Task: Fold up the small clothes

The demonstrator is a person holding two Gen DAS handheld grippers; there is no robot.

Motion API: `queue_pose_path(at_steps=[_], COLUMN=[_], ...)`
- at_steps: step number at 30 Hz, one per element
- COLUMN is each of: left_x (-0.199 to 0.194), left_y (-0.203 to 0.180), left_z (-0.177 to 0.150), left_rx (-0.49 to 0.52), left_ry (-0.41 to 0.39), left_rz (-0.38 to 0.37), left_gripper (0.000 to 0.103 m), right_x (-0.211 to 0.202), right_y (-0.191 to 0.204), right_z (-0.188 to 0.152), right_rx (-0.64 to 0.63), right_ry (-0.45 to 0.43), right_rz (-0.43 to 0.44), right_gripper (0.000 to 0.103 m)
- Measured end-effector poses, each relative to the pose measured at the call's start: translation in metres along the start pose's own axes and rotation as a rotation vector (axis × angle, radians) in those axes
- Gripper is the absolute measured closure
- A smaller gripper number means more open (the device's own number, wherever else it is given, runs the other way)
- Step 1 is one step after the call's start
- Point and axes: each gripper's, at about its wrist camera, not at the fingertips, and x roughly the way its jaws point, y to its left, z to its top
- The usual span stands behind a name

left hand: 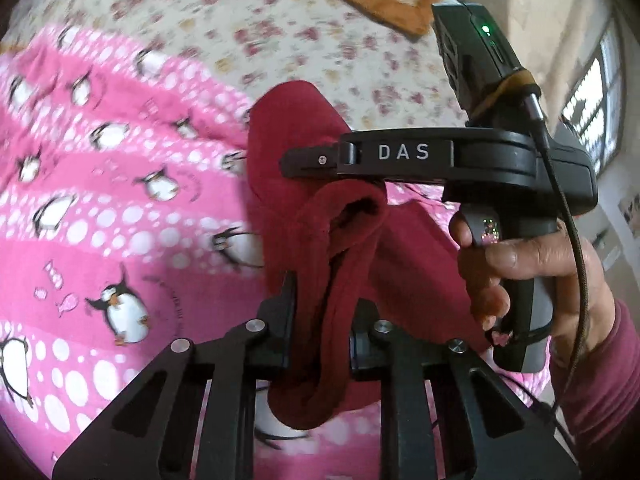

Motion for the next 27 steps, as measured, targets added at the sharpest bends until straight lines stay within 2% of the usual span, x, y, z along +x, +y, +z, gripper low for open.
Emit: queue_pose_path(at_steps=[8, 14, 22, 25, 26, 27], left_x=[0.019, 0.061, 0.126, 0.138, 0.138, 0.141], left_y=[-0.08, -0.132, -0.172, -0.179, -0.181, -0.181], left_z=[0.019, 0.017, -0.007, -0.015, -0.016, -0.013], left_rx=[0.105, 0.162, 0.171, 0.172, 0.174, 0.177], left_ry=[0.051, 0.111, 0.221, 0.231, 0.231, 0.232], left_rz=[-0.061, -0.073, -0.067, -0.056, -0.054, -0.06], left_gripper=[0.085, 0.085, 0.085, 0.085, 0.084, 0.078], right_x=[-0.075, -0.103, -0.096, -0.086, -0.083, -0.081], right_y=[-0.051, -0.106, -0.184, -0.204, -0.208, -0.211], right_z=[-0.019, -0.046, -0.088, -0.103, -0.108, -0.112], right_rx=[0.048, 0.122, 0.271, 0.339, 0.353, 0.371], right_ry=[-0.078, -0.086, -0.05, -0.04, -0.038, -0.04], right_rz=[-0.041, -0.087, -0.127, -0.132, -0.138, -0.133], right_gripper=[0.075, 0.076, 0.077, 0.077, 0.077, 0.077])
